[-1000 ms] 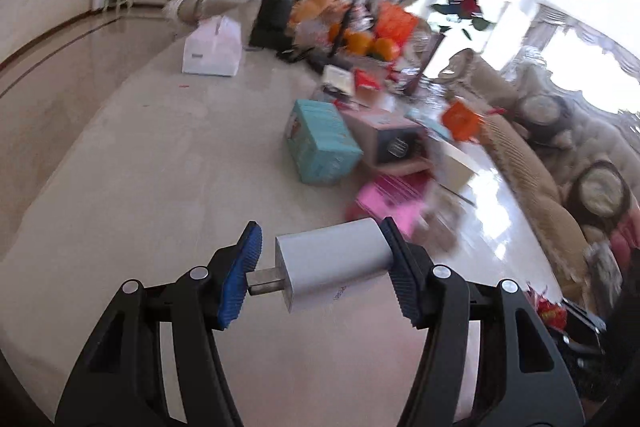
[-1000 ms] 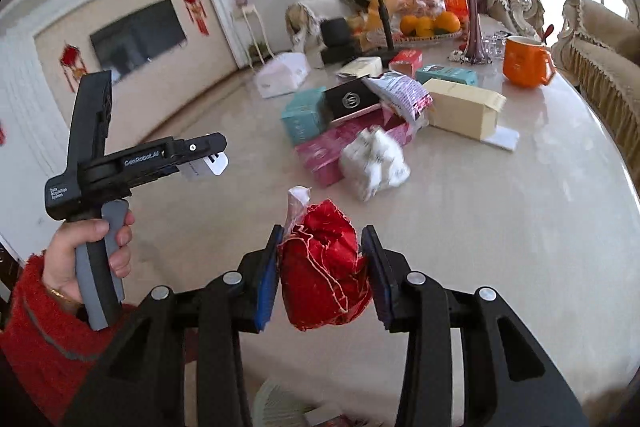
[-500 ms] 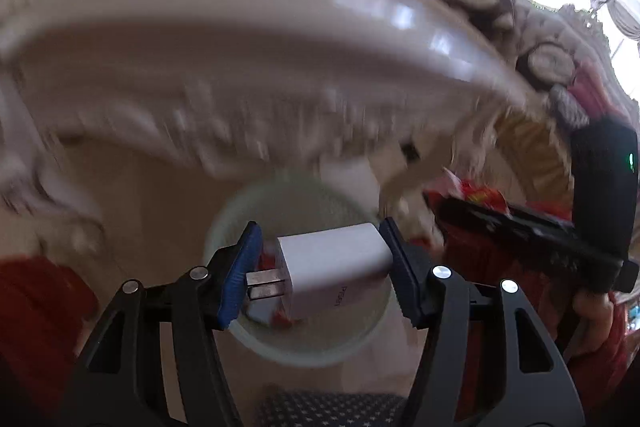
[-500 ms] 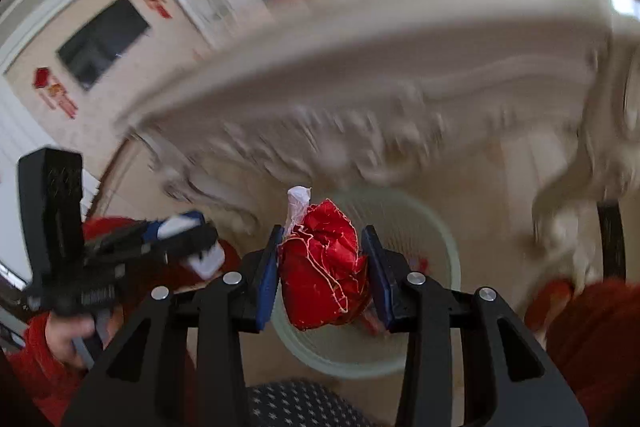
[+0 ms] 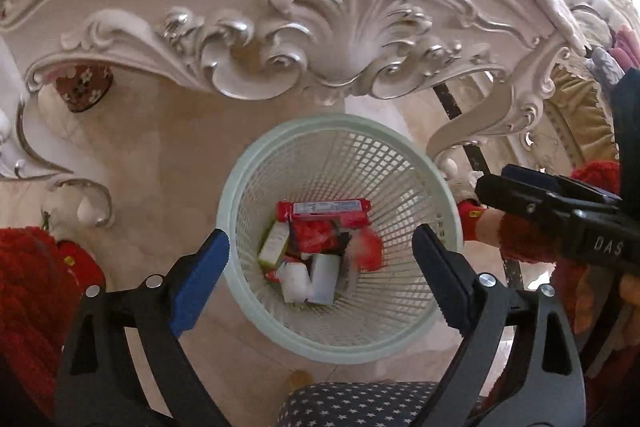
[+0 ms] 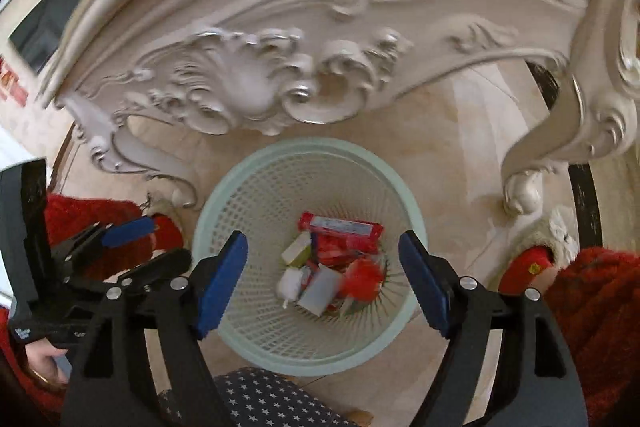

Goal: Collect trash
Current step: 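Carry charger and red bag over the wastebasket and open both tools to drop them, then move both open tools back over the table toward the remaining items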

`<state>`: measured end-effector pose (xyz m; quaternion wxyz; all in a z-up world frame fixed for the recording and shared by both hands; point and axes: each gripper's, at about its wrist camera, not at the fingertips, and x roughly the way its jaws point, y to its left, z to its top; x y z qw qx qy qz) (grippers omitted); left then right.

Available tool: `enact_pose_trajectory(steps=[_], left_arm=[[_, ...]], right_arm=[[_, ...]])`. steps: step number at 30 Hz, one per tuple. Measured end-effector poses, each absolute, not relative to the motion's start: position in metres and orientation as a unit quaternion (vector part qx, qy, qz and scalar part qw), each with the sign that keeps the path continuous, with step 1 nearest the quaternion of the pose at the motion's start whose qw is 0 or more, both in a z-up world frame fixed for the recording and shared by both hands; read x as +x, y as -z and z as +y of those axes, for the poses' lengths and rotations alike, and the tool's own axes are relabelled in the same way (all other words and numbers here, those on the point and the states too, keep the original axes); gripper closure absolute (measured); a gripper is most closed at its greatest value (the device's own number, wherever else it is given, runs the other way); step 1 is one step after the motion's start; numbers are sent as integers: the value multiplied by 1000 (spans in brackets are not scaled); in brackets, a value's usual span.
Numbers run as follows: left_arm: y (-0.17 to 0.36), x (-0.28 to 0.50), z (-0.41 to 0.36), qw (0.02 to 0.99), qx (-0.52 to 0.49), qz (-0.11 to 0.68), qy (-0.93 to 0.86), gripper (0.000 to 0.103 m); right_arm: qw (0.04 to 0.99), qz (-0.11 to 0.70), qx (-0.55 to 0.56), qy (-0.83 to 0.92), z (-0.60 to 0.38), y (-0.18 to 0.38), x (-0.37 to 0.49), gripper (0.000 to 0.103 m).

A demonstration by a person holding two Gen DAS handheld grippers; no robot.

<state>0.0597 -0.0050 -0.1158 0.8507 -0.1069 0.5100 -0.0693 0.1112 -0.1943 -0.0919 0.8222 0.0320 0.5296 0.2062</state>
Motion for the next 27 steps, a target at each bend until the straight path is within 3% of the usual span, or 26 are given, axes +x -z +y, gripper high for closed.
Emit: enact_pose_trajectory(steps=[27], left_arm=[[111,57,-8,866,-53,495,44,13]], right_arm=[[839,513,20,-181,-194,89,104,29]])
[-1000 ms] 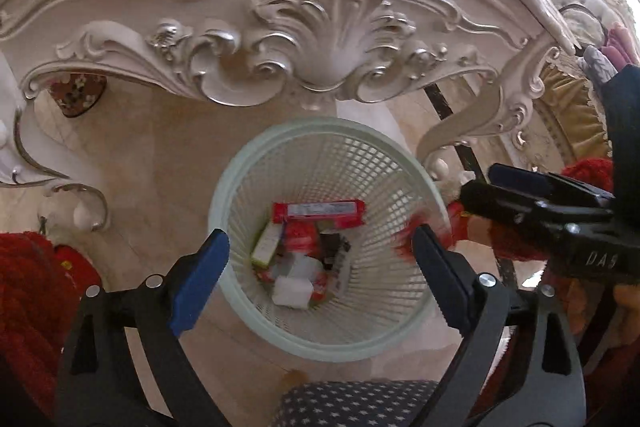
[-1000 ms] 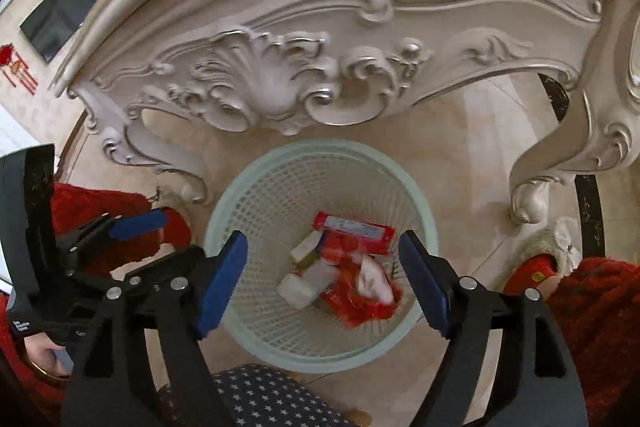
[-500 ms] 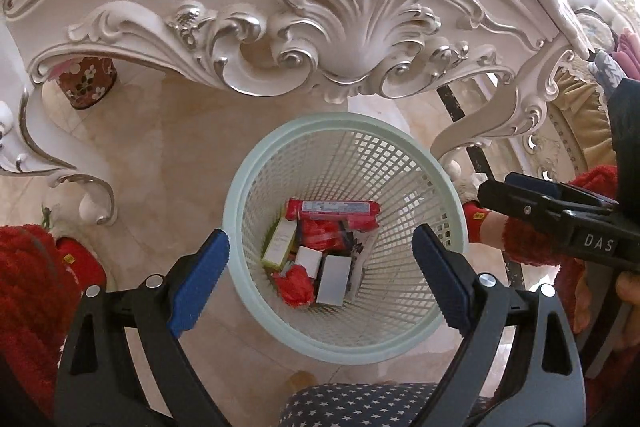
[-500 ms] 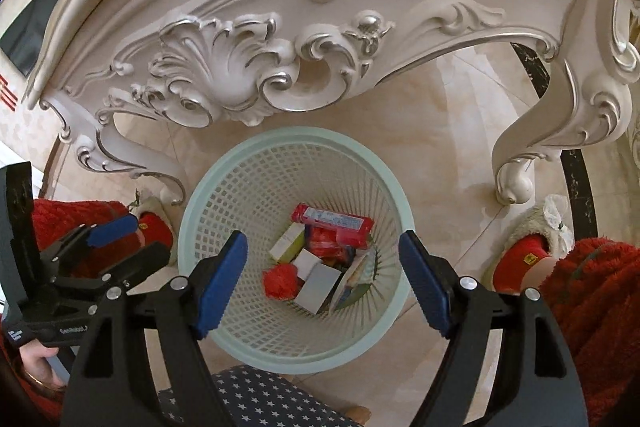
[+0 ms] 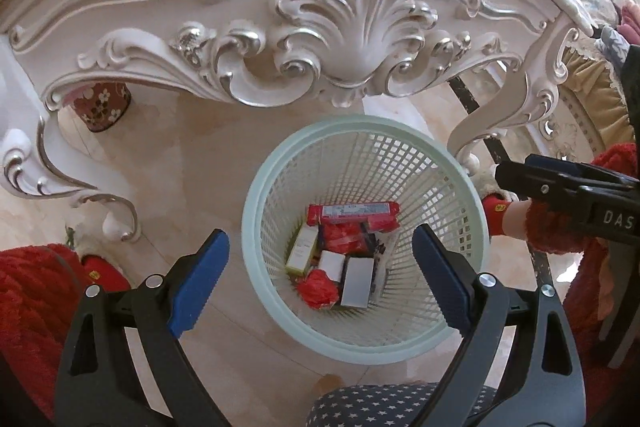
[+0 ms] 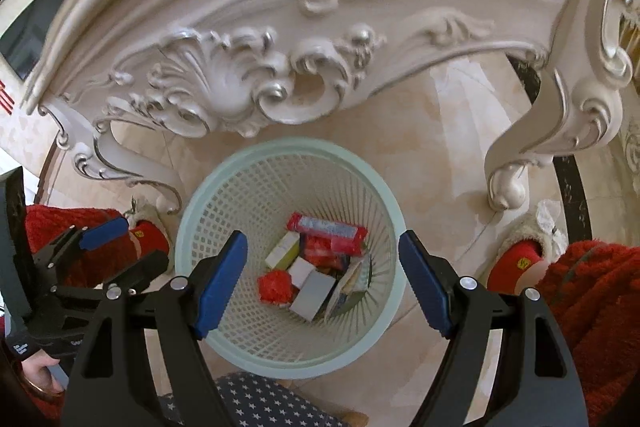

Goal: Collect trash
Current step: 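Move both open tools back over the table toward the remaining items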

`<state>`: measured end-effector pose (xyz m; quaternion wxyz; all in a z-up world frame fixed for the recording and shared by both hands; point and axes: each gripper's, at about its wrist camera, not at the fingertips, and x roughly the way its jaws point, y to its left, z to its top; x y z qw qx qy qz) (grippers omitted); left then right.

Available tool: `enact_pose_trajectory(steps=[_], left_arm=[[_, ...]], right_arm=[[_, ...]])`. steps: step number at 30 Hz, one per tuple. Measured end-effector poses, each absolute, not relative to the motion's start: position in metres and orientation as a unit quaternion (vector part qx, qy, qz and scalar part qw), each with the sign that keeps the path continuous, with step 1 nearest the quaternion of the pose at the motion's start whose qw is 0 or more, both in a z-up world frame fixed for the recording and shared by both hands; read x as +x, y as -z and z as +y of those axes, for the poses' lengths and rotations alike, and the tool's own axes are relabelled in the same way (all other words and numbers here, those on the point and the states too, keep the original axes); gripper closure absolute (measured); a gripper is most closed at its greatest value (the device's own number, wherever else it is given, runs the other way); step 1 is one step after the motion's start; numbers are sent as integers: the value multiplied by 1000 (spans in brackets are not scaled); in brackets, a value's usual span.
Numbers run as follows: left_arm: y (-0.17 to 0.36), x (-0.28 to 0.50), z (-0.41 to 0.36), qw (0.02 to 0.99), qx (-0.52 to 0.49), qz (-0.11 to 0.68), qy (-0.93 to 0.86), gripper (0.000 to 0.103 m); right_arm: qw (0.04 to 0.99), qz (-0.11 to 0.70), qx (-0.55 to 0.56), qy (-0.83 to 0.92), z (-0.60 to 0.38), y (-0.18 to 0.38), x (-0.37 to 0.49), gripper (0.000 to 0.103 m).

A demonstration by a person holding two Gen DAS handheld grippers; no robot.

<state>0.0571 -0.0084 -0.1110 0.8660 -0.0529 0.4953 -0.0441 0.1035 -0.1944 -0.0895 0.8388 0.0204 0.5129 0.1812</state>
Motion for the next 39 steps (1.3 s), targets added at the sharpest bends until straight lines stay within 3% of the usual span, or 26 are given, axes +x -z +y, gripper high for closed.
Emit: enact_pose_trajectory(steps=[6,10,15,17,22,27,33,39], left_arm=[[103,57,-10,873,-47,484,39,13],[79,46,-9,895,-50,439,57,13],[6,43,18,919,-100,373,84,13],[-26,53,34,925,-116,353,80,13],[-94,137,72,930,-114,348,5,13],[-122,254,93,928,-114,354,-33,13],[-126,345,98,923,-89,370,-55,13],[-95,397,103,898,-105,421,-74,13]], right_arm=[[870,453,-10,-195,-182,64,92,29],[904,367,-24,-217,-178,31,71,29],[911,338,8,-238,-184,-11,89,29],[911,334,10,-241,-180,-31,112,24],[912,325,6,-249,-162,-70,175,21],[911,330,-60,-241,-116,-90,255,21],[898,357,-54,-250,-94,-89,311,21],[890,376,-53,-253,-84,-83,330,21]])
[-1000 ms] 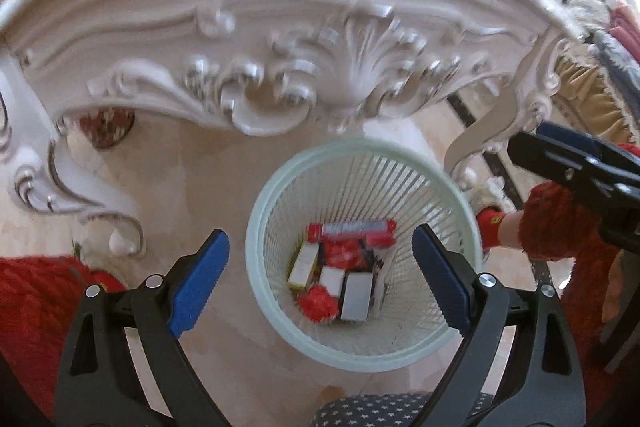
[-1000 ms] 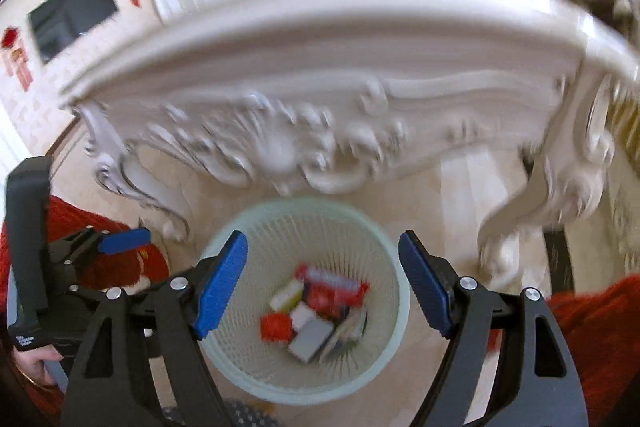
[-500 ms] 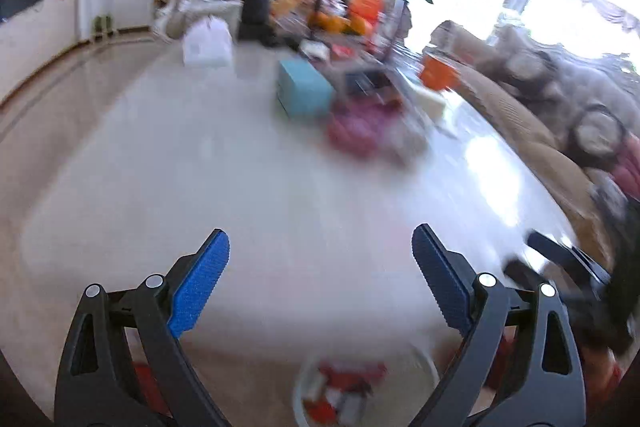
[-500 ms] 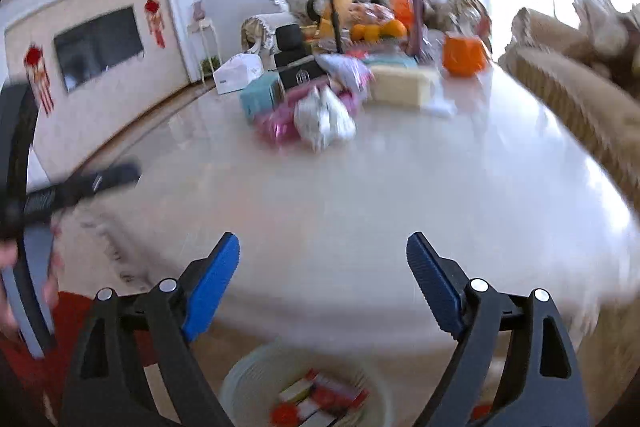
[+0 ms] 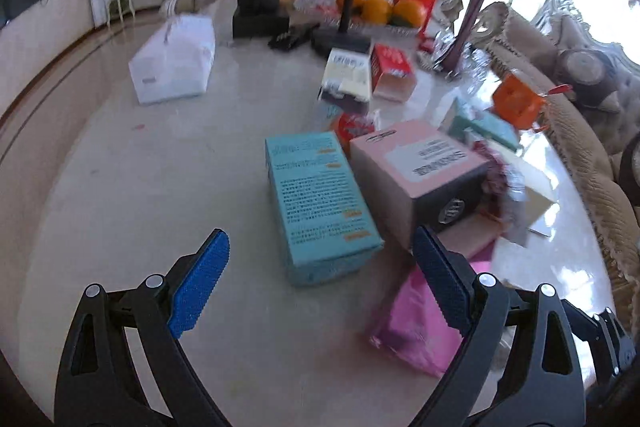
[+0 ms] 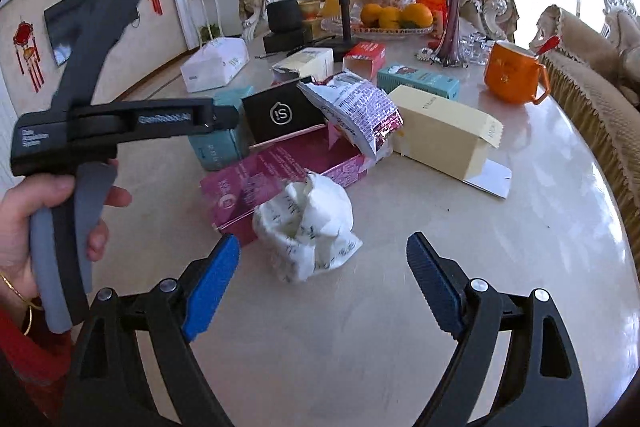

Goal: Collect trash
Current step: 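Move both open tools back over the table toward the remaining items, then grasp the teal box with the left tool while the right tool grasps the crumpled white paper bag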

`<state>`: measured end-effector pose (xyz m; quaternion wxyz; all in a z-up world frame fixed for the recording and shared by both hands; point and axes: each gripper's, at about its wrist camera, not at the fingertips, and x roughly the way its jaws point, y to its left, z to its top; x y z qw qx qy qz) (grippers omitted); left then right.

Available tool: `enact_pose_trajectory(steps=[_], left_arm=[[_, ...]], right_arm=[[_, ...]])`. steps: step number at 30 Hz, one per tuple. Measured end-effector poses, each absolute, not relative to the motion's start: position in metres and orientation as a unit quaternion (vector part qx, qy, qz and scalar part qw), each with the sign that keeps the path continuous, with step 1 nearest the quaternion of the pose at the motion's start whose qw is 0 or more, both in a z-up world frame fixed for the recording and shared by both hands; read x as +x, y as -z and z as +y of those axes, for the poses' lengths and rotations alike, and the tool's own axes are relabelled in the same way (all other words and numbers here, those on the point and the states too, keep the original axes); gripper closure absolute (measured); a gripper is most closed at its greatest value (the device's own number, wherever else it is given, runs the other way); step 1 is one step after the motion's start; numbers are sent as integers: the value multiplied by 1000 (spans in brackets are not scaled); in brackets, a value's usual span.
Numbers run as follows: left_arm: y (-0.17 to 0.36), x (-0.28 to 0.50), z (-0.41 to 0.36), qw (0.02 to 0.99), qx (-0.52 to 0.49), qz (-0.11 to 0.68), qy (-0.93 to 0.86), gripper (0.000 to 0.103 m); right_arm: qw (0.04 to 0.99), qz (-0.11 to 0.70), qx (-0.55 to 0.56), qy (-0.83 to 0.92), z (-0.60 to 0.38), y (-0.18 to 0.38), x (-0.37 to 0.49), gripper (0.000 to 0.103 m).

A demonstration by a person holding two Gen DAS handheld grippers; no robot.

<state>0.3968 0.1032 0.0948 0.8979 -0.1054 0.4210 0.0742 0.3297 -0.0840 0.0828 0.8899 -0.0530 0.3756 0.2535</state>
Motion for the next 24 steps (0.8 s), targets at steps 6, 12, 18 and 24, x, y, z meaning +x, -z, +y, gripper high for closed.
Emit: enact_pose_trajectory(steps=[6,12,18,24], left_arm=[[-75,424,108,887,-92,437,-115,13],[-59,439,110,873,-58,466,-135,13],[-63,423,115,881,-70,450,-127,24],[-72,403,122,886,-74,447,-100,56]], right_arm=[[879,399,-78,-250,-68,-75,345,21],[867,421,-95,-250,-55,-66,356,22],[860,429,-65,-269,-63,-66,353,61],[862,418,-33,-286,-78,-72,329,61]])
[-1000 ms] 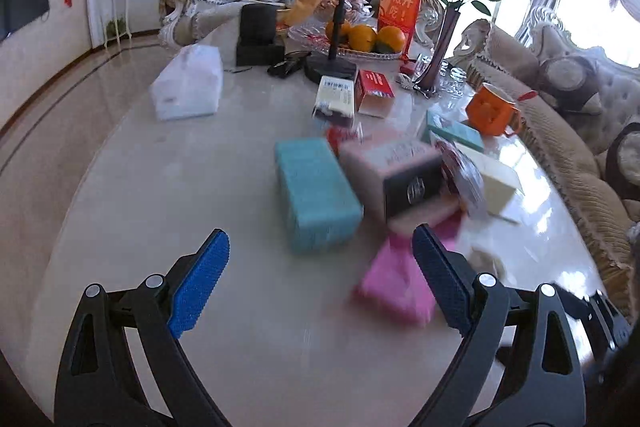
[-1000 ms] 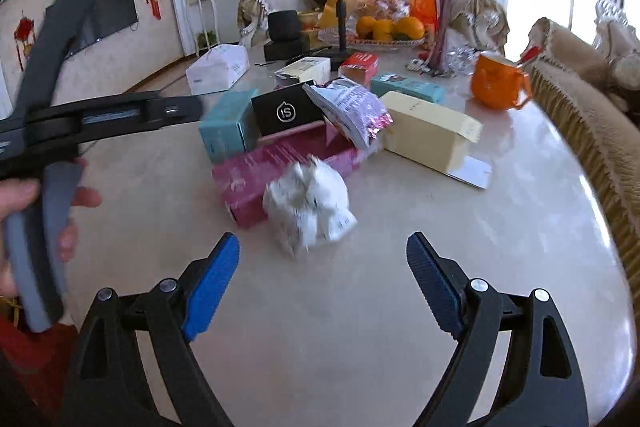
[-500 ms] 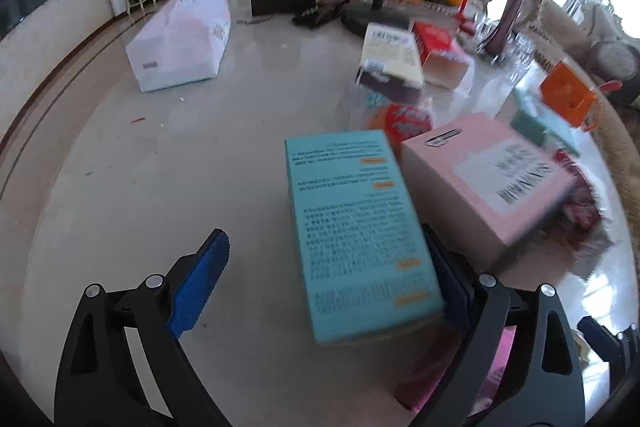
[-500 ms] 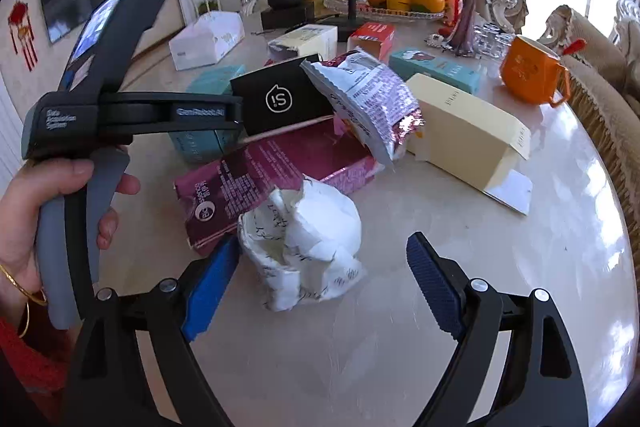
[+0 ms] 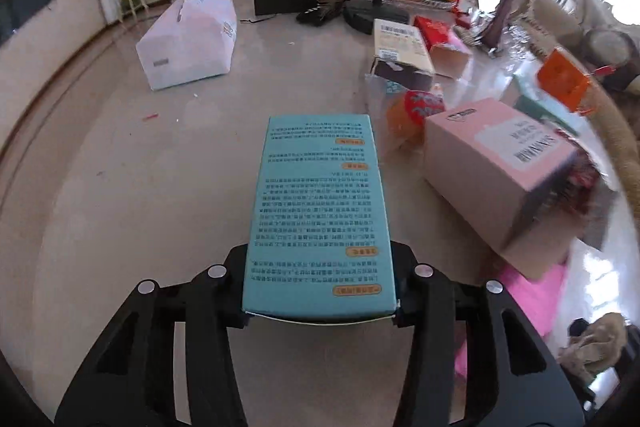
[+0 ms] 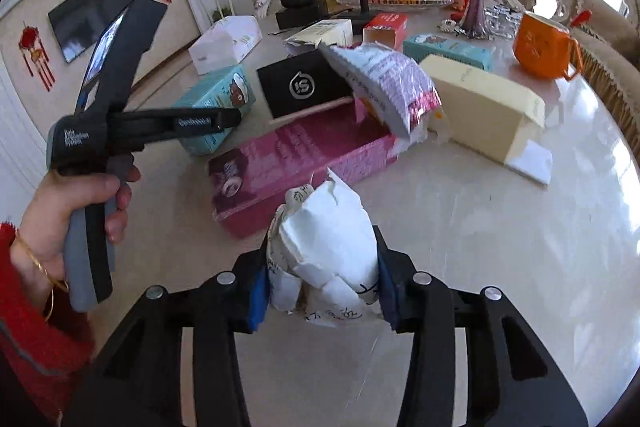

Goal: Collect trash
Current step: 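Grasp the teal box with the left tool while the right tool grasps the crumpled white paper bag, then carry teal box and paper bag to the wastebasket and open both tools to drop them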

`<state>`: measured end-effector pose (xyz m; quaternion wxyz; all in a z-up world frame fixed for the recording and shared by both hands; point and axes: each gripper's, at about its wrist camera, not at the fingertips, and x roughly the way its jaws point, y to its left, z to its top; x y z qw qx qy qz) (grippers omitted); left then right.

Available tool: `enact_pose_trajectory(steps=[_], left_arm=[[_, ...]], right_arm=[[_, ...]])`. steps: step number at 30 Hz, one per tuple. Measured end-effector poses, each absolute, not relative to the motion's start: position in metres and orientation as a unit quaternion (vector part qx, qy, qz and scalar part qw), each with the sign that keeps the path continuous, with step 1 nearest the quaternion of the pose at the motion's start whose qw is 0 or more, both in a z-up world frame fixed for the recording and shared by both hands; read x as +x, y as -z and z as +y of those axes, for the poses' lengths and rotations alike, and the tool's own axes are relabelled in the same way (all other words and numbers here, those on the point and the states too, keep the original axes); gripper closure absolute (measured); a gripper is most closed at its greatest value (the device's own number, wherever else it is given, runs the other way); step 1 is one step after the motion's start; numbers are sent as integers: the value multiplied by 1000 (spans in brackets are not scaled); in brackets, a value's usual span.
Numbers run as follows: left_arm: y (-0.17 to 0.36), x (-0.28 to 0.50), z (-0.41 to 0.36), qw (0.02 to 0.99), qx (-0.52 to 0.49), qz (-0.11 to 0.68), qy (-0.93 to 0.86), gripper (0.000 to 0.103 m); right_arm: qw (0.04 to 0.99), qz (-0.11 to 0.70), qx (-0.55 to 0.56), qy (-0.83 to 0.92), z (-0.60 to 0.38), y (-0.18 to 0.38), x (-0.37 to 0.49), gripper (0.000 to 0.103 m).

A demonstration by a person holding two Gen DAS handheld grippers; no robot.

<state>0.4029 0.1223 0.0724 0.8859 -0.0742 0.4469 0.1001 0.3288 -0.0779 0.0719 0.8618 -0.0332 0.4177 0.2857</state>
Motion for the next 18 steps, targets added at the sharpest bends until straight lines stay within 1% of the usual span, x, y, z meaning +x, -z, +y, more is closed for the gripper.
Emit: enact_pose_trajectory(steps=[5,9,11,14,16,18], left_arm=[[-99,357,121,908,-66,406,-80,56],[-123,273,110,932,-62,355,-32,56],[-128,217,98,940,-60,335,-6,56],[-117,139,73,942,-56,328,35,56],[-97,91,51,937,-60,338,64,56],[-74,61,32,929,-68,354,88,55]], right_arm=[[864,405,6,-300,-99,-82,299,61],[870,373,38,-321,-137,-98,243,61],[871,363,49,-326,-155,-98,215,61],[871,365,50,-325,-174,-87,166,61],[869,374,41,-321,-181,-74,139,61],[860,398,43,-317,-185,-52,118,61]])
